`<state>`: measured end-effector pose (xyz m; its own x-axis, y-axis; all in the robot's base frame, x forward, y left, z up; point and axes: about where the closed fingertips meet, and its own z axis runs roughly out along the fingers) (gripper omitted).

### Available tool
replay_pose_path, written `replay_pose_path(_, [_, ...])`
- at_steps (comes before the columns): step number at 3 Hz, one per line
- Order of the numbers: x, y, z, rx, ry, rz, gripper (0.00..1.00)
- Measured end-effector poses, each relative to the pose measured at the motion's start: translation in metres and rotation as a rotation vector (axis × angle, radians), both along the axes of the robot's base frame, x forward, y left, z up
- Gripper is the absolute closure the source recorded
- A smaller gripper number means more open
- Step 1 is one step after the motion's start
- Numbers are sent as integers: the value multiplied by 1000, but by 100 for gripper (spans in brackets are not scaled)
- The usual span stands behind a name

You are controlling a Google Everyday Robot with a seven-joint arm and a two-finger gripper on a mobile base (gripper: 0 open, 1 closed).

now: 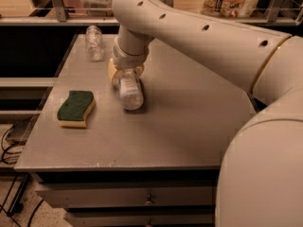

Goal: Pick blue plastic bottle

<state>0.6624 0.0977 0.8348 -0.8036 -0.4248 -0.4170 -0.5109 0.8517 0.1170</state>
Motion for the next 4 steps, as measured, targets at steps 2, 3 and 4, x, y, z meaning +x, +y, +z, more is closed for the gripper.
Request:
replay_pose_path(2, [-1,-15,47,62,-108,40,100])
replay_pose_path(3, [-8,-55,154,204,-313,88,100])
replay_pose_path(4, [-10,-62,163,199,-346,136,100])
